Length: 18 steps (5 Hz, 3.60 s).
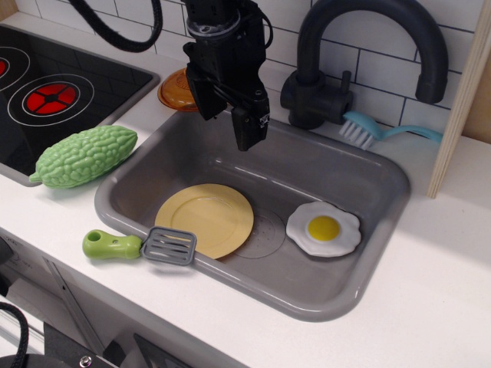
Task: Put spatula on plate sink
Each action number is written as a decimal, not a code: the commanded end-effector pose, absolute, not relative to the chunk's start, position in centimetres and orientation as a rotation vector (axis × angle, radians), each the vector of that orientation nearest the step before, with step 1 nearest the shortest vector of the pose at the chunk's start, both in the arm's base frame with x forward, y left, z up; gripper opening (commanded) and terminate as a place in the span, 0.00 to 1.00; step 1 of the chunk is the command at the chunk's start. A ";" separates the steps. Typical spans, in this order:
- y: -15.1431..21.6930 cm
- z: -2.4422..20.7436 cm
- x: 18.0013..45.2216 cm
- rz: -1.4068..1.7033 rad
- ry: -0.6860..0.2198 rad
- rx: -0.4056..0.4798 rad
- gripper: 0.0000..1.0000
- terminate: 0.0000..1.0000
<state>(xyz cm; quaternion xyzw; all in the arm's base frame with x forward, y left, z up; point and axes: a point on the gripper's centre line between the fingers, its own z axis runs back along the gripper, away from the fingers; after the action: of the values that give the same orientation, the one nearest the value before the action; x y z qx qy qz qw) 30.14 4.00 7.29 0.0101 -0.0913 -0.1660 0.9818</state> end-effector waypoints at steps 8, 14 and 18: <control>6.5 7.8 17.6 -0.834 -0.118 0.030 1.00 0.00; 6.0 3.7 17.1 -0.819 -0.154 0.113 0.00 0.00; 4.8 6.5 23.6 -0.393 -0.243 0.061 0.00 0.00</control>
<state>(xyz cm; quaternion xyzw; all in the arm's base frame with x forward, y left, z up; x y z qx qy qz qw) 22.89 3.78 5.56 0.0229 -0.1049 -0.1860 0.9767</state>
